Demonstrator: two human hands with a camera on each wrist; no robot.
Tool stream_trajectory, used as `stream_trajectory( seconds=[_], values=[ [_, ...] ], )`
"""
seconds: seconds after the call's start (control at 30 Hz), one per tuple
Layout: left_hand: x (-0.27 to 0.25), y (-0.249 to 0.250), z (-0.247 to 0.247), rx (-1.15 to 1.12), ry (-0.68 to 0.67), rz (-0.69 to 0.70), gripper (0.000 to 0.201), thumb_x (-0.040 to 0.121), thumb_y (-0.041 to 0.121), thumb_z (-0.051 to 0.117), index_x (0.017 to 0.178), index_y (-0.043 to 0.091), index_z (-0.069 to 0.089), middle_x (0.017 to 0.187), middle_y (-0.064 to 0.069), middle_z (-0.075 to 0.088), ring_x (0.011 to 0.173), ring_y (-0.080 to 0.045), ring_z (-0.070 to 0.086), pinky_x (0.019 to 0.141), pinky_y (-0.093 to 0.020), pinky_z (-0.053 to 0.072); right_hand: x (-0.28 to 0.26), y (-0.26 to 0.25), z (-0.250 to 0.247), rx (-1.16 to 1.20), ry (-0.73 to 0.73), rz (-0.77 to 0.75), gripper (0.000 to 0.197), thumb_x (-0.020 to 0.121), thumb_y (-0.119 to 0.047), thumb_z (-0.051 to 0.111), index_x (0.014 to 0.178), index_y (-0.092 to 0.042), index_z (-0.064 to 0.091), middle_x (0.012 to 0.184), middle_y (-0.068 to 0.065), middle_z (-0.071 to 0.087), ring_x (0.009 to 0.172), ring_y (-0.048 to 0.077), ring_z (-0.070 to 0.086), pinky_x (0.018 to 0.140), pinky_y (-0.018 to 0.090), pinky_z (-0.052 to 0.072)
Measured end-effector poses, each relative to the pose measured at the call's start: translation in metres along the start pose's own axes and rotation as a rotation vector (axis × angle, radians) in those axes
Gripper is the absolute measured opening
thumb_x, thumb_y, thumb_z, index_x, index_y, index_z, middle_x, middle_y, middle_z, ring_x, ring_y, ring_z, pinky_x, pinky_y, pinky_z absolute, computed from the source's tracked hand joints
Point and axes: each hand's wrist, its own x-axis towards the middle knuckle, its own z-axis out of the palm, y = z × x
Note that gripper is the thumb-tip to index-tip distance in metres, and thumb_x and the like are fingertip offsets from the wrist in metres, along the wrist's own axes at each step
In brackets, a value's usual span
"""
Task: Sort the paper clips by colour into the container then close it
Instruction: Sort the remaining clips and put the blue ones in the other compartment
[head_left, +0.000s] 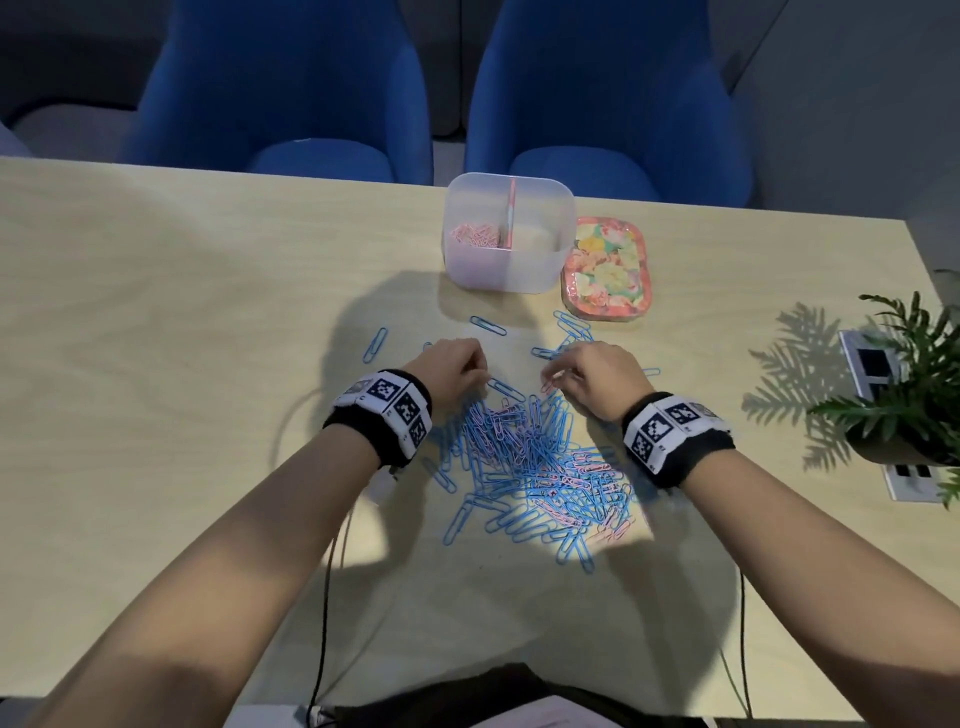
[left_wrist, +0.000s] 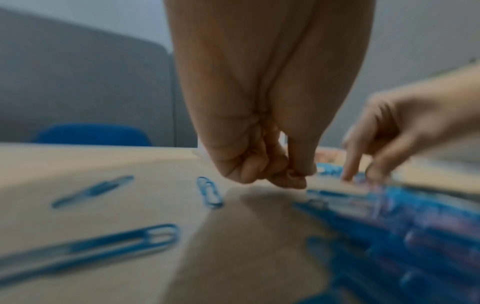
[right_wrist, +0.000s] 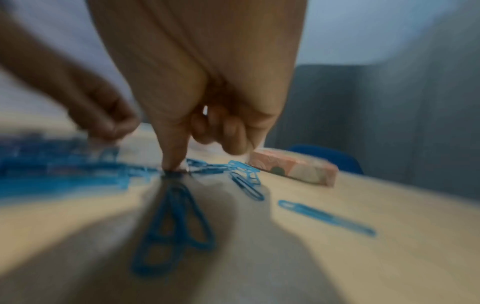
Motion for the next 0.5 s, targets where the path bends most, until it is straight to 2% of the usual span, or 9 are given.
stream_trajectory(
  seconds=[0.07,0.13,0.17,0.23,0.3,0.37,0.43,0.5],
  values=[
    [-0.001,0.006,0.0,-0.164,-0.045,-0.022,0.011,0.093,0.015,0.05,0.099,0.007,0.056,0.098,-0.012,0.063,0.08,-0.014,0.052,0.072,-0.023,0.038,-0.003,-0.001,-0.001,-0.101,-0.002,-0.07,0.021,0.089,-0.024,0.053,0.1,-0.029,0.071,0.109,-0.001,0.068,0.104,0.026,0.061,0.078,0.033,0.045],
    [-0.001,0.013,0.0,-0.348,-0.099,-0.076,0.017,0.095,0.008,0.044,0.107,0.005,0.055,0.085,-0.009,0.061,0.061,-0.002,0.055,0.057,-0.014,0.04,-0.006,0.001,0.0,-0.132,-0.017,-0.079,0.019,0.089,-0.024,0.053,0.097,-0.026,0.07,0.107,0.0,0.069,0.104,0.026,0.061,0.078,0.033,0.045],
    [-0.001,0.017,0.001,-0.442,-0.125,-0.124,0.019,0.095,0.004,0.039,0.106,0.007,0.054,0.075,-0.007,0.058,0.047,0.004,0.053,0.047,-0.01,0.038,-0.009,0.002,0.0,-0.126,-0.028,-0.056,0.017,0.088,-0.024,0.054,0.095,-0.023,0.069,0.105,0.002,0.069,0.102,0.027,0.061,0.078,0.033,0.044],
    [-0.001,0.023,0.002,-0.58,-0.142,-0.218,0.024,0.093,-0.002,0.03,0.093,0.009,0.052,0.062,-0.007,0.049,0.029,0.002,0.047,0.034,-0.009,0.032,-0.013,0.003,0.001,-0.094,-0.04,-0.009,0.012,0.088,-0.022,0.054,0.091,-0.017,0.064,0.099,0.006,0.069,0.097,0.03,0.06,0.076,0.033,0.043],
    [0.0,0.026,0.004,-0.613,-0.126,-0.249,0.027,0.093,0.001,0.032,0.078,0.009,0.053,0.059,-0.007,0.043,0.029,-0.002,0.044,0.03,-0.009,0.029,-0.017,0.005,0.005,-0.033,-0.047,0.006,0.009,0.088,-0.021,0.053,0.081,-0.017,0.056,0.09,0.009,0.067,0.09,0.032,0.06,0.073,0.036,0.043],
    [0.0,0.028,0.008,-0.534,-0.105,-0.228,0.031,0.095,0.013,0.043,0.065,0.014,0.052,0.06,-0.005,0.045,0.043,-0.01,0.046,0.034,-0.011,0.033,-0.02,0.011,0.007,0.112,-0.039,0.033,0.018,0.086,-0.02,0.054,0.07,-0.02,0.048,0.077,0.009,0.063,0.078,0.031,0.058,0.069,0.036,0.045],
    [-0.002,0.028,0.014,-0.383,-0.087,-0.168,0.034,0.092,0.028,0.054,0.06,0.018,0.047,0.063,-0.004,0.054,0.056,-0.015,0.047,0.05,-0.019,0.039,-0.023,0.014,0.003,0.365,0.035,0.112,0.028,0.086,-0.015,0.058,0.062,-0.023,0.045,0.064,0.002,0.054,0.061,0.02,0.05,0.062,0.026,0.042],
    [-0.005,0.026,0.02,-0.198,-0.041,-0.128,0.038,0.087,0.032,0.061,0.057,0.02,0.039,0.065,-0.001,0.053,0.067,-0.02,0.048,0.064,-0.025,0.035,-0.026,0.013,-0.001,0.695,0.12,0.206,0.028,0.086,-0.007,0.06,0.063,-0.02,0.05,0.06,0.001,0.049,0.052,0.009,0.042,0.049,0.014,0.034]
  ],
)
